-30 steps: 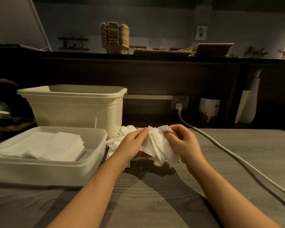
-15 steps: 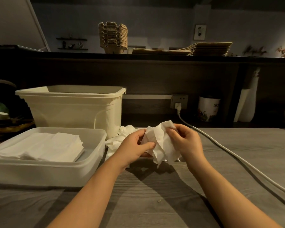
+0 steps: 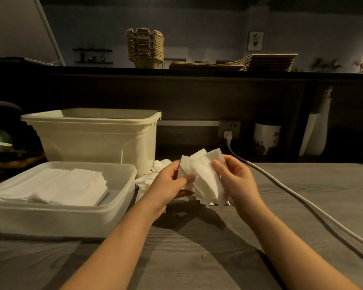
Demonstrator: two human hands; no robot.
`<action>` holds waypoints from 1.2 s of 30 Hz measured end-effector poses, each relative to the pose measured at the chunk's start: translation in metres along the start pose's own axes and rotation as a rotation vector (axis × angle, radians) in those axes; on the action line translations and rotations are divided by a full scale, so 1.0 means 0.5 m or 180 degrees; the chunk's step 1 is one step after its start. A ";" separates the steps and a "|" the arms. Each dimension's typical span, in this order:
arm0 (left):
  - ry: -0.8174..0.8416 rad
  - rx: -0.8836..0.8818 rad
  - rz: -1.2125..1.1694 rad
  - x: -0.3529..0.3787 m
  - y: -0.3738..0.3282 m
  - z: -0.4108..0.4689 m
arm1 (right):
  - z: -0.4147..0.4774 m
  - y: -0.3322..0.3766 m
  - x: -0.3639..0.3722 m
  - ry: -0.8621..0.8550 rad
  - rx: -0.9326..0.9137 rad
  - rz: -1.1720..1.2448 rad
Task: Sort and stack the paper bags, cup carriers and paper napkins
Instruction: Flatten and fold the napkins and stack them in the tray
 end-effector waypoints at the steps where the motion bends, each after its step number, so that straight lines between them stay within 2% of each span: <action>1: 0.0094 0.0072 0.0116 0.004 0.001 -0.002 | 0.000 -0.003 0.002 -0.0005 -0.0056 -0.0136; 5: 0.0336 0.0246 0.0372 0.015 0.004 -0.007 | 0.005 -0.004 0.001 -0.0148 -0.0147 -0.0321; 12: 0.0193 0.0382 0.0339 0.009 -0.001 -0.004 | 0.009 -0.008 0.002 -0.0155 -0.0341 -0.0685; 26: 0.0382 0.0260 0.0184 0.017 -0.005 -0.014 | 0.012 -0.022 0.003 -0.0073 0.0134 -0.0274; 32: 0.0431 0.0111 0.0020 0.016 -0.003 -0.014 | 0.004 -0.031 0.001 0.0376 0.0677 0.0048; 36: 0.0631 -0.0170 -0.0335 0.020 -0.002 -0.017 | 0.010 -0.028 -0.011 0.0096 0.0766 0.0541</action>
Point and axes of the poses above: each hand's wrist, its own z-axis towards the middle knuckle, its own x-axis out of the palm, y = z × x, the point moved 4 cm from there along z, towards the middle knuckle, and after that the axes turned 10 degrees about -y, right-handed, at the moved point
